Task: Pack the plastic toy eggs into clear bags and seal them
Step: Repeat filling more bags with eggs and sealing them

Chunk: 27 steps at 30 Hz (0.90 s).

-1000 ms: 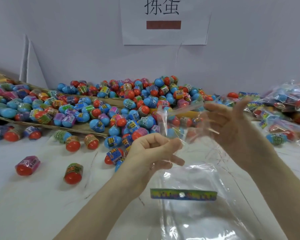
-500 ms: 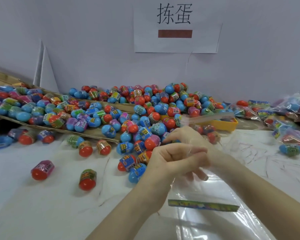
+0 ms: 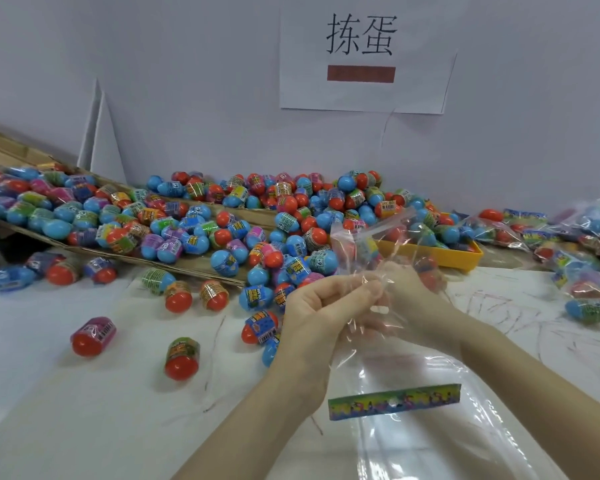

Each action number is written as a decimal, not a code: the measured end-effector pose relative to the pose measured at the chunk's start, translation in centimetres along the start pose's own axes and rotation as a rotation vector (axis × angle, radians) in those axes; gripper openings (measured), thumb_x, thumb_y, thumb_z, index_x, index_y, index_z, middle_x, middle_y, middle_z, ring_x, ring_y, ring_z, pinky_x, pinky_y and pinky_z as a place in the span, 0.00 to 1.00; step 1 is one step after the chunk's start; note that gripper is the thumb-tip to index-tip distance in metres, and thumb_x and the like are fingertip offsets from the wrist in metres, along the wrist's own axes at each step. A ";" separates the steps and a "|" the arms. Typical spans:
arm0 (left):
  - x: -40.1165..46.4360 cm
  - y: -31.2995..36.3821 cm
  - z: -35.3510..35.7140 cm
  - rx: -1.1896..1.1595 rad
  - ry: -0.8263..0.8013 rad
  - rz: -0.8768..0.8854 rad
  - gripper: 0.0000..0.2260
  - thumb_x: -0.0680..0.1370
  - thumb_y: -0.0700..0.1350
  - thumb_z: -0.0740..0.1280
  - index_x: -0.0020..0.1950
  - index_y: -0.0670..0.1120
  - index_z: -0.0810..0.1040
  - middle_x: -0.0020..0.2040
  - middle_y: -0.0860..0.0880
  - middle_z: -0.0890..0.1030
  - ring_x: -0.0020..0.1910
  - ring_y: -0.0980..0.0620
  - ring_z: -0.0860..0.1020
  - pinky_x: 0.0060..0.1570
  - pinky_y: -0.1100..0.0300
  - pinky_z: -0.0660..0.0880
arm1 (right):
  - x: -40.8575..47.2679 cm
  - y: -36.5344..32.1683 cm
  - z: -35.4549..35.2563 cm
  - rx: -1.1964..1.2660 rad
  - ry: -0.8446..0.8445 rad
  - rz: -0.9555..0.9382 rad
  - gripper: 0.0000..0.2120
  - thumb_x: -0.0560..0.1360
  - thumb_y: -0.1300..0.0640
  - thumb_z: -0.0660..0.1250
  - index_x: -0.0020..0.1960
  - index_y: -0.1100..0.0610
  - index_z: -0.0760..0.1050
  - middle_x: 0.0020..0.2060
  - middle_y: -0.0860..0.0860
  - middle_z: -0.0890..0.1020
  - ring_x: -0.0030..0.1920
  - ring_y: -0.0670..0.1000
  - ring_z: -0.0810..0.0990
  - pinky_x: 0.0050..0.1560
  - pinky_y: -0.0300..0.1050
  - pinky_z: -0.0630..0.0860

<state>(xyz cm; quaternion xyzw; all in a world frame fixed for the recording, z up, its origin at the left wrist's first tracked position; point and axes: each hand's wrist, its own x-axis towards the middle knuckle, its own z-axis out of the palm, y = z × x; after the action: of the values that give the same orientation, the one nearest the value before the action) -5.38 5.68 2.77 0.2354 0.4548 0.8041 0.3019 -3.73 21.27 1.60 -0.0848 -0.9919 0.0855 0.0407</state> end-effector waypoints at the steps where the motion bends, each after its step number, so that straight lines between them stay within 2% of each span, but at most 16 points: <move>1: 0.0 0.1 0.0 -0.009 0.000 0.010 0.06 0.62 0.42 0.71 0.35 0.42 0.83 0.31 0.46 0.82 0.24 0.54 0.77 0.26 0.65 0.75 | -0.3 -0.3 -0.2 0.049 0.050 -0.016 0.14 0.74 0.58 0.66 0.59 0.53 0.73 0.55 0.52 0.74 0.58 0.53 0.72 0.57 0.42 0.68; 3: 0.0 0.2 0.0 -0.005 0.008 0.032 0.04 0.62 0.41 0.70 0.34 0.42 0.84 0.30 0.47 0.82 0.23 0.54 0.77 0.24 0.67 0.72 | -1.4 -0.3 -1.0 0.336 0.184 -0.030 0.09 0.73 0.59 0.67 0.50 0.48 0.73 0.46 0.45 0.77 0.48 0.48 0.77 0.47 0.35 0.73; 4: 0.0 0.2 0.0 0.015 0.021 0.044 0.04 0.62 0.42 0.70 0.33 0.43 0.83 0.29 0.48 0.81 0.22 0.55 0.77 0.23 0.68 0.70 | -1.9 -0.1 -1.8 0.521 0.254 -0.006 0.10 0.72 0.60 0.67 0.47 0.47 0.71 0.44 0.44 0.77 0.46 0.46 0.78 0.44 0.35 0.75; 6: 0.0 0.2 0.1 0.077 0.060 0.072 0.03 0.62 0.44 0.71 0.32 0.45 0.83 0.27 0.49 0.81 0.21 0.56 0.76 0.22 0.69 0.68 | -3.1 0.3 -3.6 0.918 0.396 0.019 0.11 0.69 0.58 0.67 0.50 0.48 0.71 0.45 0.48 0.79 0.44 0.46 0.81 0.43 0.36 0.78; 9: 0.0 0.0 0.1 0.167 0.103 0.148 0.01 0.67 0.41 0.70 0.37 0.45 0.82 0.30 0.48 0.82 0.23 0.56 0.78 0.23 0.69 0.70 | -4.7 0.8 -5.6 1.434 0.546 -0.033 0.15 0.66 0.58 0.63 0.52 0.53 0.75 0.42 0.49 0.82 0.44 0.45 0.82 0.45 0.37 0.79; 11: -0.1 -0.2 0.2 0.251 0.113 0.200 0.02 0.68 0.41 0.70 0.39 0.46 0.81 0.31 0.49 0.83 0.25 0.56 0.79 0.24 0.70 0.71 | -5.7 0.4 -6.4 1.604 0.555 -0.109 0.15 0.66 0.61 0.62 0.51 0.54 0.78 0.40 0.47 0.83 0.45 0.46 0.82 0.45 0.38 0.79; 14: -0.2 -0.4 0.4 0.314 0.115 0.232 0.02 0.68 0.40 0.71 0.38 0.47 0.81 0.30 0.49 0.82 0.25 0.57 0.79 0.23 0.71 0.69 | -6.7 -0.8 -6.7 1.591 0.465 -0.218 0.13 0.65 0.60 0.64 0.45 0.52 0.83 0.41 0.48 0.84 0.46 0.48 0.83 0.44 0.36 0.78; 17: -0.3 -0.5 0.5 0.352 0.102 0.260 0.02 0.67 0.41 0.71 0.38 0.48 0.81 0.32 0.49 0.83 0.26 0.55 0.80 0.23 0.72 0.69 | -7.0 -1.8 -6.3 1.411 0.431 -0.249 0.14 0.60 0.54 0.68 0.45 0.51 0.80 0.40 0.47 0.83 0.44 0.47 0.83 0.44 0.34 0.77; 20: -0.5 -0.7 0.6 0.392 0.058 0.289 0.06 0.64 0.45 0.71 0.40 0.49 0.81 0.34 0.50 0.84 0.28 0.55 0.81 0.27 0.71 0.72 | -6.9 -2.5 -5.8 1.107 0.531 -0.168 0.17 0.59 0.49 0.69 0.47 0.50 0.75 0.38 0.43 0.83 0.41 0.44 0.82 0.42 0.33 0.76; 22: -0.5 -0.8 0.6 0.432 0.022 0.305 0.06 0.65 0.42 0.71 0.41 0.50 0.82 0.36 0.52 0.84 0.29 0.55 0.81 0.30 0.69 0.75 | -6.7 -2.6 -5.5 0.920 0.616 -0.098 0.17 0.59 0.47 0.68 0.47 0.46 0.74 0.39 0.42 0.82 0.42 0.43 0.81 0.43 0.35 0.77; 24: -0.5 -0.9 0.5 0.489 0.002 0.330 0.07 0.68 0.38 0.72 0.43 0.47 0.82 0.38 0.54 0.84 0.30 0.53 0.81 0.33 0.66 0.77 | -6.6 -2.6 -5.3 0.811 0.656 -0.069 0.16 0.61 0.49 0.68 0.48 0.44 0.71 0.41 0.42 0.80 0.44 0.43 0.80 0.45 0.38 0.78; 27: -0.5 -1.1 0.3 0.552 -0.008 0.353 0.08 0.69 0.35 0.72 0.43 0.48 0.82 0.39 0.55 0.84 0.33 0.48 0.81 0.36 0.64 0.79 | -6.7 -2.5 -5.3 0.781 0.635 -0.084 0.21 0.63 0.57 0.72 0.50 0.43 0.68 0.44 0.44 0.81 0.46 0.45 0.80 0.49 0.41 0.77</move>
<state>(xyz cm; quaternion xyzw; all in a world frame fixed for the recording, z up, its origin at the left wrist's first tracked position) -4.53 5.95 1.94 0.3866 0.6065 0.6897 0.0843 2.98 18.55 6.79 -0.0452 -0.8272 0.4185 0.3723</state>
